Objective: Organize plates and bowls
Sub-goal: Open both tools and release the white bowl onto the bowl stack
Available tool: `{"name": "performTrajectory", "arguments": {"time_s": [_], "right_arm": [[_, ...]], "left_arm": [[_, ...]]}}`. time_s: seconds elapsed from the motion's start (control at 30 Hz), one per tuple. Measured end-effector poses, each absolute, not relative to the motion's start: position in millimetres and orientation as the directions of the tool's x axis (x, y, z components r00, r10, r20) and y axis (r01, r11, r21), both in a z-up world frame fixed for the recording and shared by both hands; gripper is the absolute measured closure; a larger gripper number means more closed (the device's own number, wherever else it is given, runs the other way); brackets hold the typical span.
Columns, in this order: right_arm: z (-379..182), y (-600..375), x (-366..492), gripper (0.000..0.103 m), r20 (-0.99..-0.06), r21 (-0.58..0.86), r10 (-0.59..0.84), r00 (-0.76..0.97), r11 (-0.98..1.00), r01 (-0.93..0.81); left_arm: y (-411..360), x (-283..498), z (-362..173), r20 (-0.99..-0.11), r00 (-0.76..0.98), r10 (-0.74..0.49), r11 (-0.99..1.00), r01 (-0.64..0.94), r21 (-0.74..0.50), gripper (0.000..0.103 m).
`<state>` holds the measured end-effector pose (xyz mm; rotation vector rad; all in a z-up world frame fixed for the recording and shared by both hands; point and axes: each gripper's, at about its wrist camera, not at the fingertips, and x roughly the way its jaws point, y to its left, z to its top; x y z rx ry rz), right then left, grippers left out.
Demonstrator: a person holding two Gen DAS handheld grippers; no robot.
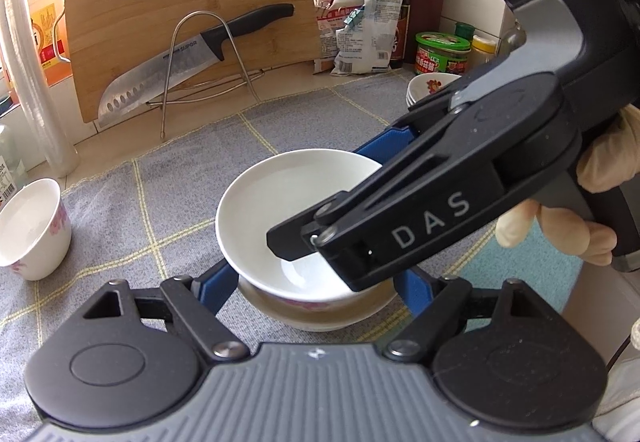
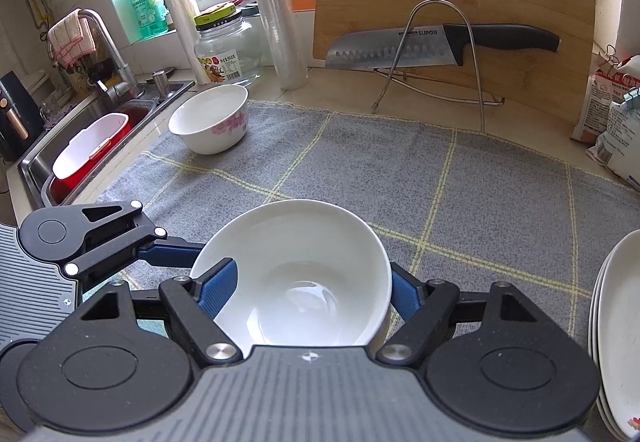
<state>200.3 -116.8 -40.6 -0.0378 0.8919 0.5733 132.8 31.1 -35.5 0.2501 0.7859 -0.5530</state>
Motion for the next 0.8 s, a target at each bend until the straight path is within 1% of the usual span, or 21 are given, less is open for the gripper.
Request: {"name": "performTrajectory", "arguments": {"time_s": [0.3,0.47,0.6,0.8], "right_arm": [[-40,-117,200,0.019,-0.740,0.203,0.461,0.490,0.847,-0.491],[-37,-121,199,0.014,-0.728,0.203,0.467,0.502,0.846,-0.493],[-35,-121,197,0.000,-0.719,0.193,0.464,0.517,0.849,-0.492],[-33,-124,196,0.000,-0.719,0.177,0.444,0.534,0.861,-0.477]], "left_arm": [[32,134,-38,-0.731,0.570,-0.376,0.833,0.553,0.002,0.014],[32,132,-38,-0.726,0.572,-0.380,0.830,0.558,0.005,0.012],[36,129,-35,-0.721,0.580,-0.380,0.830,0.557,0.011,0.010],[46,121,-24,-0.708,0.595,-0.379,0.831,0.556,0.023,0.008]]}}
